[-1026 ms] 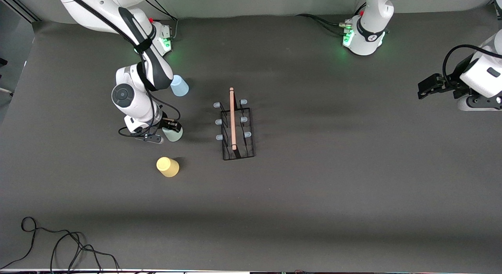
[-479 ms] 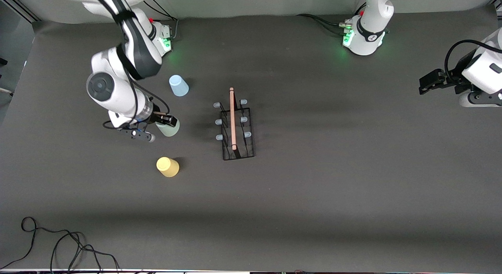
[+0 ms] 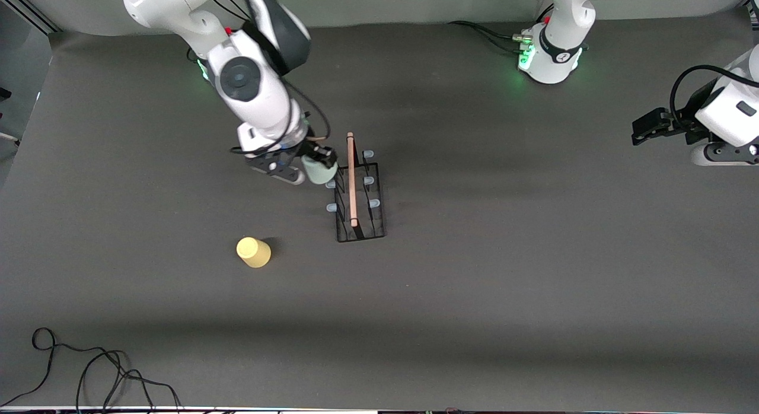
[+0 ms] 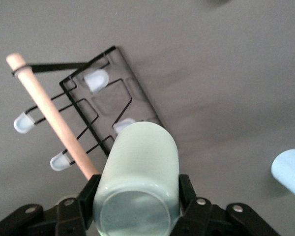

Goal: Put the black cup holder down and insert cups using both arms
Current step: 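Slide the pale green cup onto a rack peg with the right gripper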

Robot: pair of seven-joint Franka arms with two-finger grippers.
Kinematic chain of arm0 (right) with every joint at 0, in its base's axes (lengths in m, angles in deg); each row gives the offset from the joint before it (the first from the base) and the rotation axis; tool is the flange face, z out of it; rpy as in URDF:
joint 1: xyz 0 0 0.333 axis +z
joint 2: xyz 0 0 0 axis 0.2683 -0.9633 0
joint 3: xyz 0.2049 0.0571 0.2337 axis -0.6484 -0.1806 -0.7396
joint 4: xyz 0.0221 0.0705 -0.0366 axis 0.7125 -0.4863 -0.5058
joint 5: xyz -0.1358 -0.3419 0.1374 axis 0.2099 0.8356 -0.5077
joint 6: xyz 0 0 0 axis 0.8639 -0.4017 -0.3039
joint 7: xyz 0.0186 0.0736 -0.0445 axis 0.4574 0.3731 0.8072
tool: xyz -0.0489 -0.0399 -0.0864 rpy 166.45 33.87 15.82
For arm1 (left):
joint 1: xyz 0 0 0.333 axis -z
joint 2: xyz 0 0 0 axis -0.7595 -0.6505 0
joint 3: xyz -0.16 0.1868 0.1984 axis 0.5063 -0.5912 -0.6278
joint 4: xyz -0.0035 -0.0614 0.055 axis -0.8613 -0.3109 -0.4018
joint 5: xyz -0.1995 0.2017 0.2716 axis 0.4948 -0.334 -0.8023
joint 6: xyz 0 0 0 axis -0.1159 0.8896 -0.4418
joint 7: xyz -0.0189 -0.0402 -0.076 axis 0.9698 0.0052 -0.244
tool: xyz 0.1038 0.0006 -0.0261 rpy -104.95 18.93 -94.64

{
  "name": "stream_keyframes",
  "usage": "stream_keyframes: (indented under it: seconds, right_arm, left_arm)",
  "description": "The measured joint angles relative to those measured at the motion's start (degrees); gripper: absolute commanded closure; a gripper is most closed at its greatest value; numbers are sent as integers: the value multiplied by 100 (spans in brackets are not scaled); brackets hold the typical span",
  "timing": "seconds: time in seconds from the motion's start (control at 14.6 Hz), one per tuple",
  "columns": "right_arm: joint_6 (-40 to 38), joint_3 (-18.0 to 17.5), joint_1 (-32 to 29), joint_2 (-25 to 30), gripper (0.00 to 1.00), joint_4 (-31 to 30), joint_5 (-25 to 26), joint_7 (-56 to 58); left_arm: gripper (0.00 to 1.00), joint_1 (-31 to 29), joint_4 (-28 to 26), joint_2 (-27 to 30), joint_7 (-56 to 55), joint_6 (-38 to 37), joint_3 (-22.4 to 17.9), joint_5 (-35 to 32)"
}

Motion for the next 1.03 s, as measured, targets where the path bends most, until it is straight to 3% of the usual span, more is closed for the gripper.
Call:
stream_keyframes:
  seconds: [1.03]
  right_arm:
    - [487,9,187,-239,100,-473,-53,-66]
  left_arm:
    - [0,-1,-28,-12,0,28,-2,-1]
